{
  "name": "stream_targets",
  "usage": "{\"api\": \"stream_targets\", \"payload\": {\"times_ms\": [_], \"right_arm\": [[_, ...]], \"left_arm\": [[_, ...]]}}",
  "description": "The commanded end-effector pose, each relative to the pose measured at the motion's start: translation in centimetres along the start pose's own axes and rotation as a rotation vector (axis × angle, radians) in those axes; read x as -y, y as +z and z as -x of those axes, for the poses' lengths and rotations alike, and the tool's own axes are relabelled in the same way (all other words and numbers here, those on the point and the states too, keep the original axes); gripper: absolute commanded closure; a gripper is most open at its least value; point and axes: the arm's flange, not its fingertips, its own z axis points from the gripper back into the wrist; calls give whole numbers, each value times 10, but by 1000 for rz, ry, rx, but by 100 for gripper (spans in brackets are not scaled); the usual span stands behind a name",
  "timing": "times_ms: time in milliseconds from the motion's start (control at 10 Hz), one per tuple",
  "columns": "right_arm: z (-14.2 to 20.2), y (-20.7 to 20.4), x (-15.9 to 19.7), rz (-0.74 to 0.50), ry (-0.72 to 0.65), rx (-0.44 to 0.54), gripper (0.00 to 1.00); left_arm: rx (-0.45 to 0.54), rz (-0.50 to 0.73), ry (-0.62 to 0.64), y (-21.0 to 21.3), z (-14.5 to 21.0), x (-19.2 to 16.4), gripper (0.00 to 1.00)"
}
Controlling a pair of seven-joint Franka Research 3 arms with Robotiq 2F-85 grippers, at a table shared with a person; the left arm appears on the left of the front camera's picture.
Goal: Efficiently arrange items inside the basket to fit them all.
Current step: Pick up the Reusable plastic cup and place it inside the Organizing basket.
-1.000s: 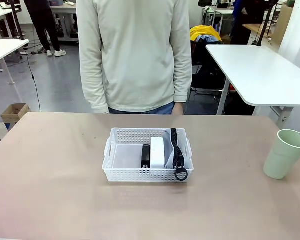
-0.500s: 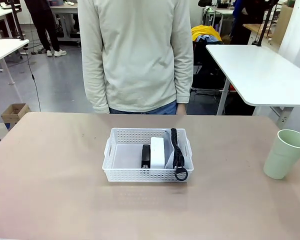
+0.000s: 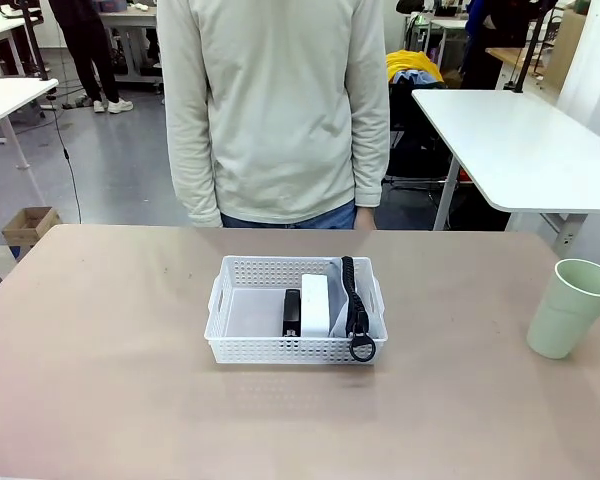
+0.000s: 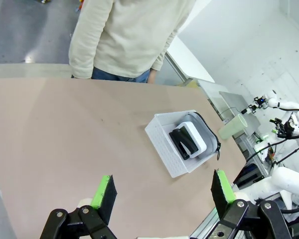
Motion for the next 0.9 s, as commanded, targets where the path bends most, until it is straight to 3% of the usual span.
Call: {"api": "stream_targets", "payload": {"times_ms": [0, 200, 300, 800], "right_arm": [[-2, -3, -8, -83, -54, 36, 0], [1, -2, -3, -24, -10, 12, 0], [8, -18, -3, -98, 34, -12, 0], [73, -108, -19, -328, -2, -81, 0]], "left_arm": [[10, 11, -5, 0, 0, 2, 0], [10, 11, -5, 0, 0, 2, 0], [10, 11, -5, 0, 0, 2, 0], [10, 11, -5, 0, 0, 2, 0]]}}
